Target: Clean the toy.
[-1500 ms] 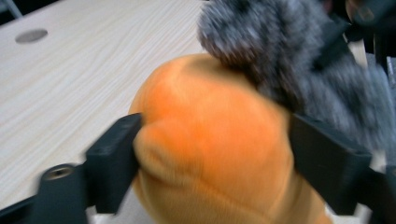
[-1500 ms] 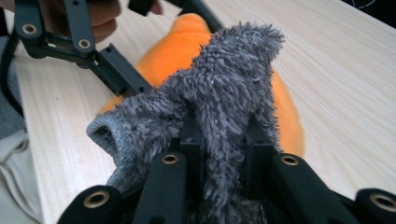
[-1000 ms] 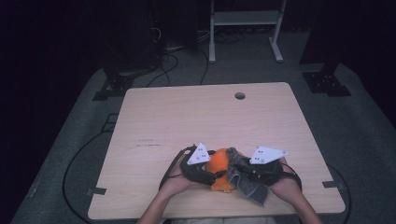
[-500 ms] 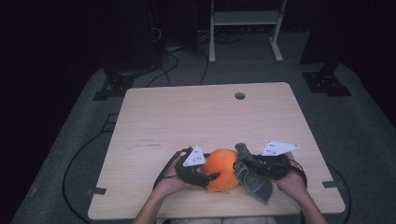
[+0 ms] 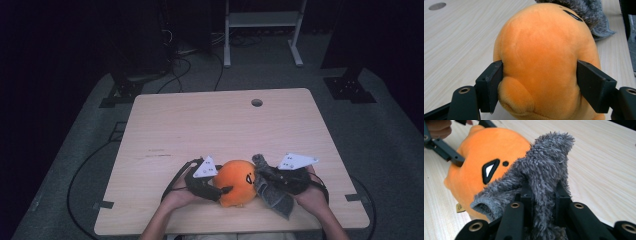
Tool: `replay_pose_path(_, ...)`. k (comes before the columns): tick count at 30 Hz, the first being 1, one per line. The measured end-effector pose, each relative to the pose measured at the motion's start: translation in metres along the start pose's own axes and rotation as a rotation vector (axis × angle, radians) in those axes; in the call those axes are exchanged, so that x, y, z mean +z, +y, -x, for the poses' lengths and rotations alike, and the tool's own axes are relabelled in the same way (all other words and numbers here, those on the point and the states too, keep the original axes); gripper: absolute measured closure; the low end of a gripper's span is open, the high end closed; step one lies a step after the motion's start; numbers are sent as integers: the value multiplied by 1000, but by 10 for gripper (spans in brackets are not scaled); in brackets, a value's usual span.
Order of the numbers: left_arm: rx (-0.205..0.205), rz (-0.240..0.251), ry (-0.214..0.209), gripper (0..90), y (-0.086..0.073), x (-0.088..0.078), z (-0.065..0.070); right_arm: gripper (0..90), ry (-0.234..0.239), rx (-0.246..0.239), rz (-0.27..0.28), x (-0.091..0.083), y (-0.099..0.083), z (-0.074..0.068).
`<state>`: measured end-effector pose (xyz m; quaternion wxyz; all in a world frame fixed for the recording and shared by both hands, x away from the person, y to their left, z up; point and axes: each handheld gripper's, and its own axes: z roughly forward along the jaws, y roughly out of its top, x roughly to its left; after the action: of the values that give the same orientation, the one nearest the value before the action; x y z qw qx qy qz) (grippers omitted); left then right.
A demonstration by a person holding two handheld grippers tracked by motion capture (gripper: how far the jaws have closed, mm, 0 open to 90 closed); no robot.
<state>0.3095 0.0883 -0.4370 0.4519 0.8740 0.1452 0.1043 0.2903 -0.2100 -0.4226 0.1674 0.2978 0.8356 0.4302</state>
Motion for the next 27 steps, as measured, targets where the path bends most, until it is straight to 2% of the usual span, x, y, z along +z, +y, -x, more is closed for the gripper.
replay_pose_path(2,-7,-1,-3,255,-1,-1,-1,738,9,12,-15,3,-3,3)
replay_pose_path(5,-4,-2,-2,255,-1,-1,-1,739,-2,35,-75,7,-11,12)
replay_pose_path(6,0,-3,0,255,-1,-1,0,739,5,46,-76,7,-12,15)
replay_pose_path(8,8,-2,4,255,0,0,1,739,17,57,-37,2,-9,15)
replay_pose_path(11,20,-4,8,254,1,1,3,738,64,52,39,-6,3,7)
replay_pose_path(12,23,-2,8,254,1,1,4,738,72,35,44,-6,6,3)
replay_pose_path(14,26,-1,7,254,1,1,5,738,61,13,22,-2,4,0)
replay_pose_path(17,30,1,6,254,2,2,5,738,32,21,-38,4,-5,7)
replay_pose_path(19,36,-4,7,253,3,2,5,739,31,35,-53,4,-9,12)
replay_pose_path(22,76,-8,22,252,5,3,9,738,31,26,-10,-3,-1,9)
replay_pose_path(27,98,-21,33,250,8,5,13,738,61,-21,46,-10,15,-5)
